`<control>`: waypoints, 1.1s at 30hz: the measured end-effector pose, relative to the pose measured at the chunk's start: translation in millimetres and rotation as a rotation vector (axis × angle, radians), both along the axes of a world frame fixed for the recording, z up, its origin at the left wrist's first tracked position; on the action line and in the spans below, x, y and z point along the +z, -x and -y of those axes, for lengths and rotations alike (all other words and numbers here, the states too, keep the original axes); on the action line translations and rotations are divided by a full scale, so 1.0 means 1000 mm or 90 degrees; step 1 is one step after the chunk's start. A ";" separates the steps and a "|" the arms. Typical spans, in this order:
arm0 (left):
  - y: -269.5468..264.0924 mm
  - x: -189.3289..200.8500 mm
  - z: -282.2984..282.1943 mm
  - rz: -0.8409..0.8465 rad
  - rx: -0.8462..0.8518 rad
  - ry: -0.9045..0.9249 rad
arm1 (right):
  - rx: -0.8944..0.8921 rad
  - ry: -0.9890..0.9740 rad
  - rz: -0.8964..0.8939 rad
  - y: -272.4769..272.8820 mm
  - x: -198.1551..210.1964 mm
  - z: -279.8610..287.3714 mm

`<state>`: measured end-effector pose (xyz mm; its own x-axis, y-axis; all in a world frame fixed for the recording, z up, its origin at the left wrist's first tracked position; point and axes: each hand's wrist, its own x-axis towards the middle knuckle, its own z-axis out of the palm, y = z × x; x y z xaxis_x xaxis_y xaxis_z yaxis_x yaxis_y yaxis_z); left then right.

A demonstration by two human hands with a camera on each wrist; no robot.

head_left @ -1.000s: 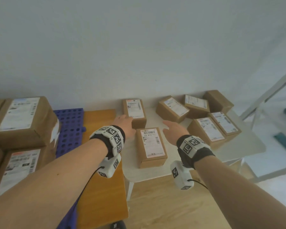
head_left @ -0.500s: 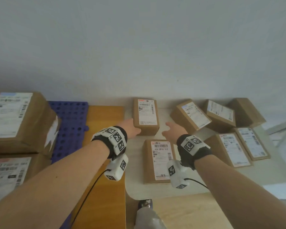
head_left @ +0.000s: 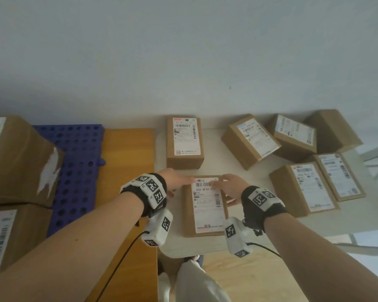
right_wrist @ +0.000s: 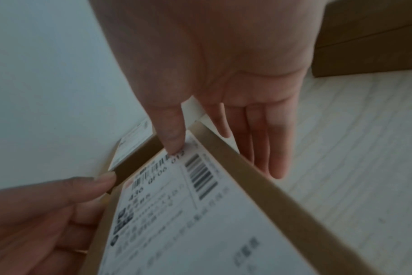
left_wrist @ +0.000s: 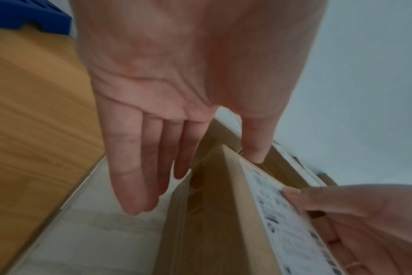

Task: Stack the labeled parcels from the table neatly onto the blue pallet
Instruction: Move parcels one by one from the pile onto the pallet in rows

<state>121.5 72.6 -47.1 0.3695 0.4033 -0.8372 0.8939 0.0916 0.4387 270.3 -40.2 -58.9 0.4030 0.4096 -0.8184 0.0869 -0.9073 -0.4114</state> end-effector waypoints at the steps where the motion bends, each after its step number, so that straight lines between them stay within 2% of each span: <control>1: -0.001 0.000 0.003 0.001 -0.019 -0.002 | 0.006 0.002 -0.003 0.000 0.000 0.002; 6: -0.005 0.001 0.015 0.009 -0.063 -0.018 | 0.028 0.001 -0.003 0.002 0.006 0.008; 13: -0.002 0.000 0.024 0.055 0.021 0.017 | 0.036 0.007 -0.008 0.009 0.008 0.022; 17: 0.002 0.002 0.030 0.072 0.026 0.036 | 0.007 -0.006 -0.024 0.016 0.009 0.027; 25: 0.018 0.009 0.032 0.135 0.035 0.024 | -0.047 -0.062 0.013 0.031 0.029 0.034; 33: 0.031 0.024 0.051 0.206 0.023 -0.020 | -0.167 -0.139 0.039 0.053 0.052 0.057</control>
